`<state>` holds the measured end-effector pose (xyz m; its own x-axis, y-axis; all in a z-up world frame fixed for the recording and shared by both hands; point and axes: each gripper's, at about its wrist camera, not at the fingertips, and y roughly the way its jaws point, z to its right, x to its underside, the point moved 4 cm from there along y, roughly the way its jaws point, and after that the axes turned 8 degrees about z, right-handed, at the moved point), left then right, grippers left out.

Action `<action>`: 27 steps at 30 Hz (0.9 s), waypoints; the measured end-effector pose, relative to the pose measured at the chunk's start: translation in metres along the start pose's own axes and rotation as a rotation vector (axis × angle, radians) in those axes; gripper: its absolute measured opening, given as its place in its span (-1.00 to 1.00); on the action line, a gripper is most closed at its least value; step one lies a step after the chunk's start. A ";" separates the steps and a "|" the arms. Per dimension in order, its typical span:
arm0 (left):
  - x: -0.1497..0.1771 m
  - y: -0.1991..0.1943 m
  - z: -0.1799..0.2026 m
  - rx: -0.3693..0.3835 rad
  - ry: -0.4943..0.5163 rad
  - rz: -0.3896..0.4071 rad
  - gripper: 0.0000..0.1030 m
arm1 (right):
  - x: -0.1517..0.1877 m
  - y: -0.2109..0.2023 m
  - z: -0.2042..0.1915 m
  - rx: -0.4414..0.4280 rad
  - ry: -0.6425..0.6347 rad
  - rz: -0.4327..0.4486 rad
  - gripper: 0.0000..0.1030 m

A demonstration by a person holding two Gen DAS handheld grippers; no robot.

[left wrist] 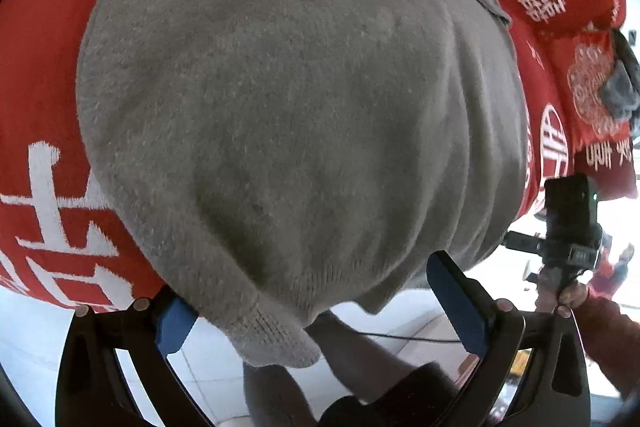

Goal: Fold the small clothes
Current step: 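Grasp the sweater hem with both tools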

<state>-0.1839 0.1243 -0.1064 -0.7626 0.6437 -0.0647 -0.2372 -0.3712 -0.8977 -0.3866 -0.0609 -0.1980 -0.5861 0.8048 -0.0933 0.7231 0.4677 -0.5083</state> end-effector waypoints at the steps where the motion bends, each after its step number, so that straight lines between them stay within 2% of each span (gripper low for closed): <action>1: 0.001 0.001 0.000 -0.006 -0.002 0.000 1.00 | -0.001 0.003 0.000 -0.014 0.010 -0.002 0.04; 4: 0.006 0.000 0.004 -0.029 0.022 0.004 0.99 | 0.000 0.006 -0.001 -0.020 0.012 -0.003 0.04; 6: 0.009 -0.001 0.003 -0.066 0.037 0.002 0.85 | 0.003 0.002 0.004 -0.016 0.036 0.009 0.04; 9: 0.009 -0.004 0.001 -0.101 0.034 0.004 0.53 | 0.004 0.002 0.011 -0.032 0.170 0.041 0.02; 11: 0.010 -0.008 -0.003 -0.127 0.042 0.002 0.20 | 0.005 0.002 0.014 -0.027 0.220 0.057 -0.13; 12: 0.010 -0.009 -0.005 -0.128 0.045 0.000 0.17 | 0.007 0.002 0.014 -0.009 0.221 0.060 -0.28; 13: 0.010 -0.011 -0.006 -0.121 0.048 -0.002 0.17 | 0.009 0.001 0.016 0.013 0.218 0.060 -0.33; 16: 0.011 -0.014 -0.010 -0.126 0.051 -0.006 0.18 | 0.009 0.000 0.019 0.010 0.244 0.064 -0.34; 18: 0.010 -0.013 -0.010 -0.114 0.061 -0.011 0.27 | 0.008 0.001 0.015 0.029 0.207 0.061 -0.29; 20: 0.009 -0.012 -0.010 -0.084 0.062 -0.008 0.71 | 0.008 0.002 0.009 0.025 0.171 0.059 -0.12; 21: 0.009 -0.011 -0.009 -0.097 0.064 0.005 0.77 | 0.006 0.002 0.008 0.011 0.166 0.060 -0.04; 25: 0.010 -0.007 -0.009 -0.112 0.060 0.027 0.83 | 0.004 0.004 0.006 -0.001 0.154 0.043 -0.02; 27: 0.011 -0.007 -0.006 -0.118 0.062 0.038 0.72 | 0.002 0.005 0.004 0.011 0.165 0.034 -0.08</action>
<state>-0.1864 0.1380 -0.1035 -0.7298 0.6724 -0.1232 -0.1338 -0.3173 -0.9388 -0.3862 -0.0584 -0.2045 -0.4928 0.8696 0.0304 0.7370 0.4357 -0.5167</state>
